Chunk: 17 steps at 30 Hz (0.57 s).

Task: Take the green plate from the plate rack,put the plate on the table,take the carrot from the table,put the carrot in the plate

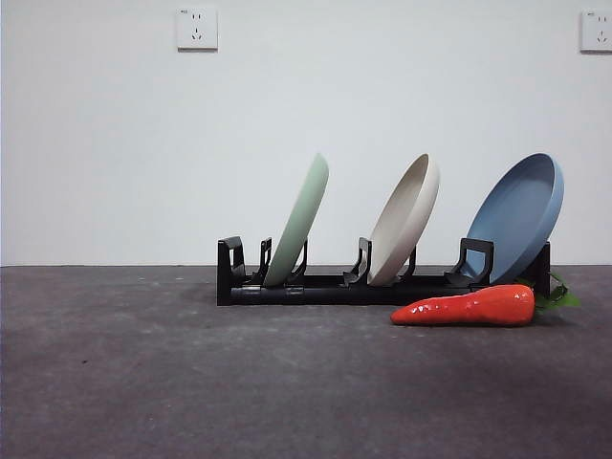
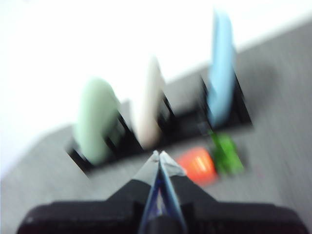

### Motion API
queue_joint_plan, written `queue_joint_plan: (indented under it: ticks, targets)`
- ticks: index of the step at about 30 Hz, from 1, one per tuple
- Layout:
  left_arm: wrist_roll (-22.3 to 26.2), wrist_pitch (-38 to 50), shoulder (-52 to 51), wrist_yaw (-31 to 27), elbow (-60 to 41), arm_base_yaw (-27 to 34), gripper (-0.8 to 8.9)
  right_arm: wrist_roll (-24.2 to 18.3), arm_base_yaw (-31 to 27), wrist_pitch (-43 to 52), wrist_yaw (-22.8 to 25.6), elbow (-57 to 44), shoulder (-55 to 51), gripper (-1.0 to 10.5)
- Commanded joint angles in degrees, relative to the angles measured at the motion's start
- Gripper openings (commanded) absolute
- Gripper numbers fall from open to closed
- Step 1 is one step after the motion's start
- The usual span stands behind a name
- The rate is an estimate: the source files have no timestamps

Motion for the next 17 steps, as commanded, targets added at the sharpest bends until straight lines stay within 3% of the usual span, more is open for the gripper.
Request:
queue_joint_plan:
  ticks: [1,7,17]
  targets:
    - [-0.48,-2.16,1.95,0.96,3.89,0.09,-0.06,0.59,0.11,-0.04,-0.7,4.35,2.95,-0.1]
    - [0.9,-6.08,9.38,7.98,13.68,0.09,-0.06,-6.75,0.13,-6.71,-7.8,16.81,13.86,-0.1]
    - [10.84,-17.77,25.2,21.31,30.8,0.09,-0.06,-24.79,0.13,-29.88,-21.31,37.77,33.75,-0.1]
